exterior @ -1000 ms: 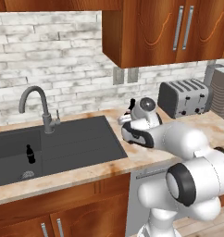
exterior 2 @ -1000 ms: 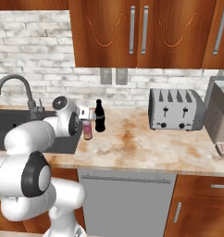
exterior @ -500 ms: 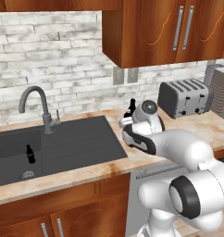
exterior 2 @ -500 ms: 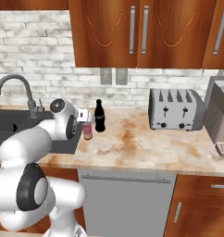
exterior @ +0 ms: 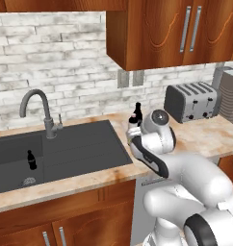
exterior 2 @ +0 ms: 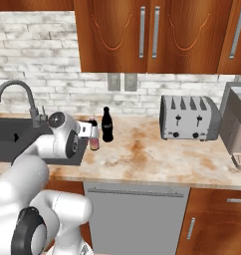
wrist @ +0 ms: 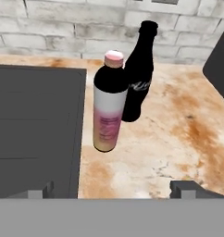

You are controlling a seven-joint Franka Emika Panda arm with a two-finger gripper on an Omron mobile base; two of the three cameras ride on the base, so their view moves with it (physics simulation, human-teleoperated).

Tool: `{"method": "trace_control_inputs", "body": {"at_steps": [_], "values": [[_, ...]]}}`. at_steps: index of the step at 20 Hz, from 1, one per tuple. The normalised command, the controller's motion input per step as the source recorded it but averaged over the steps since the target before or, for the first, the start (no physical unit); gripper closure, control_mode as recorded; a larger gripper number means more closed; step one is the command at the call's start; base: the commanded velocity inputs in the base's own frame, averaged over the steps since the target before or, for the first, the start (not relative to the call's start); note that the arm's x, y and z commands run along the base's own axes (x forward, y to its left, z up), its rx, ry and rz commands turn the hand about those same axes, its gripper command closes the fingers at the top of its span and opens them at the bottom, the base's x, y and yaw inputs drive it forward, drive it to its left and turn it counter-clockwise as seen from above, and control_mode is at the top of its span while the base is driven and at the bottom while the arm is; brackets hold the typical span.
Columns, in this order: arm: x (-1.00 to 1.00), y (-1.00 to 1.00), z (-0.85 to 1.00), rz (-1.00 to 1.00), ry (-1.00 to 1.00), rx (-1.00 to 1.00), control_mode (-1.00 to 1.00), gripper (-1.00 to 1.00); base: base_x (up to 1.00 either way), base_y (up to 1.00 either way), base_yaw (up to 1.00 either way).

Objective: Place the large bottle from the dining counter next to the other large bottle outside the sink, and place the small bottle from the dining counter next to the other small bottle inside the sink.

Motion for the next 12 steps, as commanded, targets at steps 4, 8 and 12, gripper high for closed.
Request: {"method": "trace_control_inputs", "body": {"at_steps": [4,8,12], "values": [[-0.27,0.0,0.0,0.01,0.0,0.0,-1.0,-1.0,0.0,0.0,0.0],[-0.18,0.0,0.0,0.0,0.0,0.0,-1.0,-1.0,0.0,0.0,0.0],[-0.03,0.0,0.0,0.0,0.0,0.0,1.0,-1.0,-0.1,0.0,0.0]]}}
